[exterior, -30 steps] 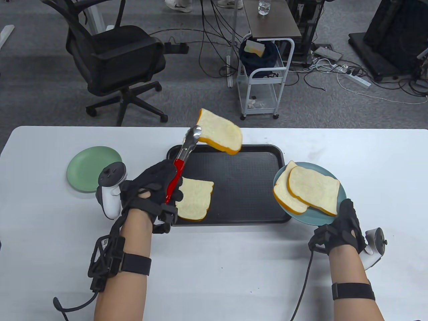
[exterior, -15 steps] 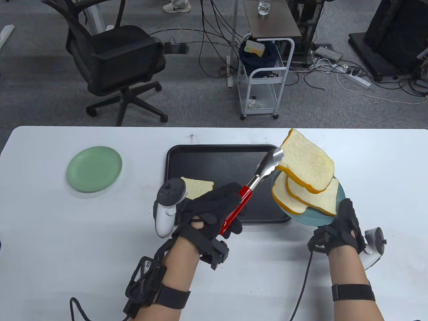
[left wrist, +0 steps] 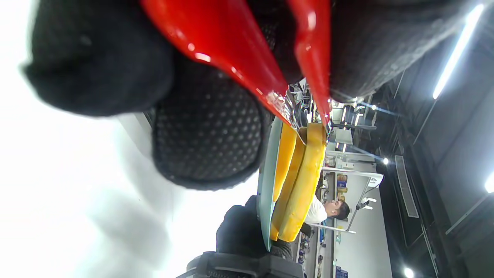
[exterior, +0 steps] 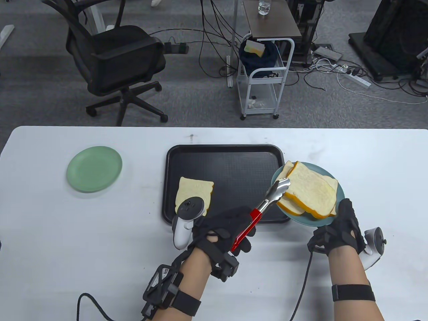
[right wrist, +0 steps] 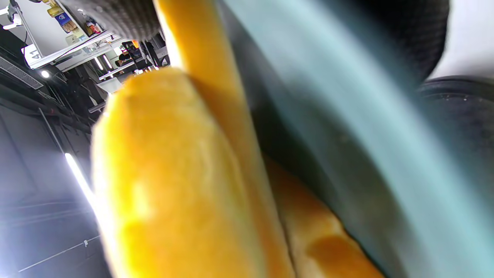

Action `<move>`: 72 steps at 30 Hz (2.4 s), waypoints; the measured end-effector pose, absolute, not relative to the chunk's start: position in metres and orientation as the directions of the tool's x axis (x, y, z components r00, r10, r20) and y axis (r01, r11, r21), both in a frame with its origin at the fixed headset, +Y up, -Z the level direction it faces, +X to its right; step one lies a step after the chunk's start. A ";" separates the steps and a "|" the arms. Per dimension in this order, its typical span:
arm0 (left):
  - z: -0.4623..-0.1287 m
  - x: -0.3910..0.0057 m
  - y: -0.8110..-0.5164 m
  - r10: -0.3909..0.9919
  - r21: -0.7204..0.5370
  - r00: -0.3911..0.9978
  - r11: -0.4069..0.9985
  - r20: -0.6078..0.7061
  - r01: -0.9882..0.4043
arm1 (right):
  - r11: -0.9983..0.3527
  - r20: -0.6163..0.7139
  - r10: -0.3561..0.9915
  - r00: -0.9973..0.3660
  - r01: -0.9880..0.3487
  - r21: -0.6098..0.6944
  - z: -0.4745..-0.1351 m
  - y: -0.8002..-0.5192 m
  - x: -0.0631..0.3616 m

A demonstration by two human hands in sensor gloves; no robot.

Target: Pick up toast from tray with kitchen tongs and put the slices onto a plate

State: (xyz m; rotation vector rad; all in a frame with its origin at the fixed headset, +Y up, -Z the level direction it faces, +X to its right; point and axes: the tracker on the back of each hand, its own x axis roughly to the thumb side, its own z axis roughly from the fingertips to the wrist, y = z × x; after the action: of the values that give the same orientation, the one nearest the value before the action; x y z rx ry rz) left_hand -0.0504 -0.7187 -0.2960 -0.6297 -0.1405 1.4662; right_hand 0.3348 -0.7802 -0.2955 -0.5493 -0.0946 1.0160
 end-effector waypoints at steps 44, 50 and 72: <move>-0.317 -0.267 -0.779 0.783 -0.034 0.356 0.395 -0.510 -0.918 | 0.415 -0.165 0.820 0.549 -0.767 -0.489 -0.296 -0.782 0.338; -0.318 -0.269 -0.789 0.760 -0.063 0.380 0.411 -0.528 -0.910 | 0.411 -0.166 0.823 0.543 -0.772 -0.486 -0.296 -0.782 0.339; -0.306 -0.284 -0.782 0.751 -0.169 0.360 0.322 -0.554 -0.932 | 0.411 -0.174 0.819 0.546 -0.772 -0.485 -0.297 -0.782 0.338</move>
State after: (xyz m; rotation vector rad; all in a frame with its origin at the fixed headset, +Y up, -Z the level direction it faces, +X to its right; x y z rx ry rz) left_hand -0.2837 -0.7820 -0.3063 -0.5076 0.4121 1.1463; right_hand 0.3382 -0.7821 -0.2965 -0.5573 -0.0958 1.0028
